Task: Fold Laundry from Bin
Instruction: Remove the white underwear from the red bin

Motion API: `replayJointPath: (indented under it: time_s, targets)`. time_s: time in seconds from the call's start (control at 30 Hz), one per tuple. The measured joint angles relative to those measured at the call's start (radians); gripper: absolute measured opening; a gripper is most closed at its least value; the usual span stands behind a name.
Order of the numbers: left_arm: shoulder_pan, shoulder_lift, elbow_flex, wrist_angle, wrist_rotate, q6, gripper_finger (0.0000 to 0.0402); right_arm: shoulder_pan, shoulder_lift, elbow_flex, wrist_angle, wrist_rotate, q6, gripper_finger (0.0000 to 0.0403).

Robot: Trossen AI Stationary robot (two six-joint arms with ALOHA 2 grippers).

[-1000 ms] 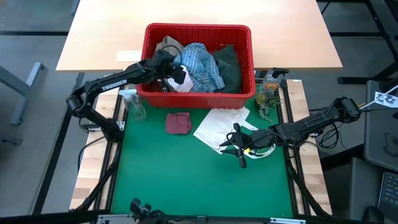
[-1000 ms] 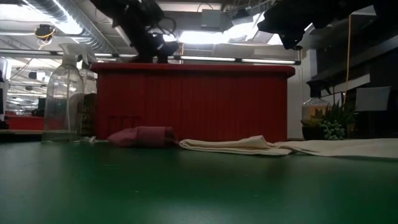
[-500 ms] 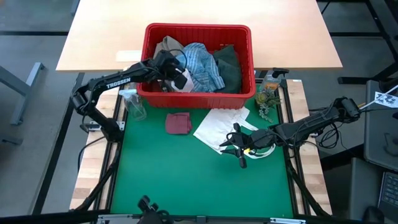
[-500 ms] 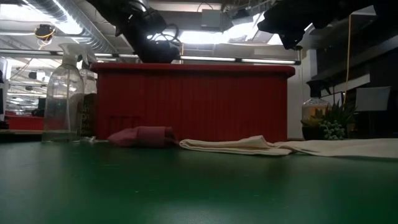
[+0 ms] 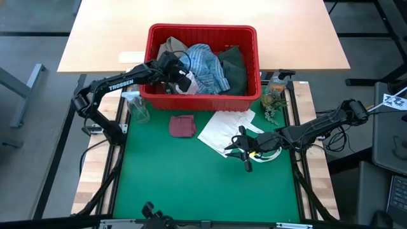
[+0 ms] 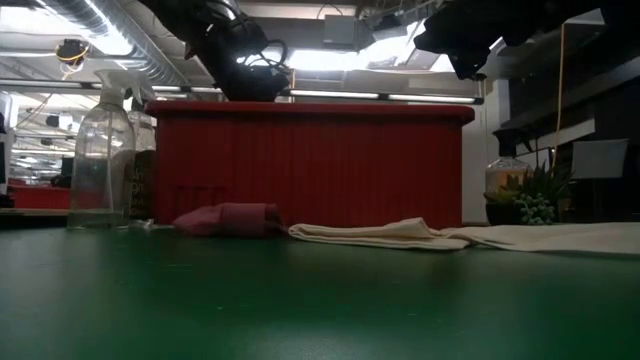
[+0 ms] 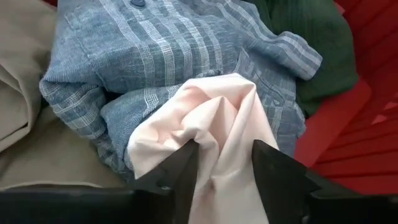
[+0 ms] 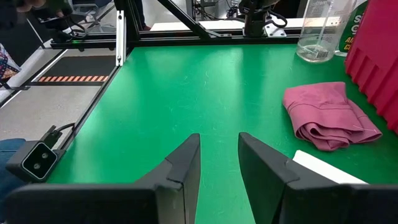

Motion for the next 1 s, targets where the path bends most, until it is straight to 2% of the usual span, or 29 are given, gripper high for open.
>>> replayJointPath:
  time_s: [0.13,0.33,0.5,0.67,0.8,1.0]
  targets:
    - [-0.004,0.0,0.0,0.0,0.007,-0.022,0.009,0.0,0.0,0.0,0.0,0.0,0.0,0.0108]
    - [-0.006,0.0,0.0,0.015,0.075,-0.031,0.0009,0.0,0.0,0.0,0.0,0.0,0.0,0.0108]
    - [-0.008,0.0,0.0,0.113,0.089,-0.095,0.0004,0.0,0.0,0.0,0.0,0.0,0.0,0.0108]
    - [-0.017,-0.014,0.0,0.308,0.189,-0.106,0.0002,0.0,0.0,0.0,0.0,0.0,0.0,0.0108]
    - [-0.037,-0.043,0.0,0.433,0.223,-0.151,0.0002,0.0,0.0,0.0,0.0,0.003,-0.009,0.0108]
    - [-0.097,-0.095,0.0,0.555,0.282,-0.207,0.0001,0.0,-0.005,0.0,0.002,0.103,-0.057,0.0108]
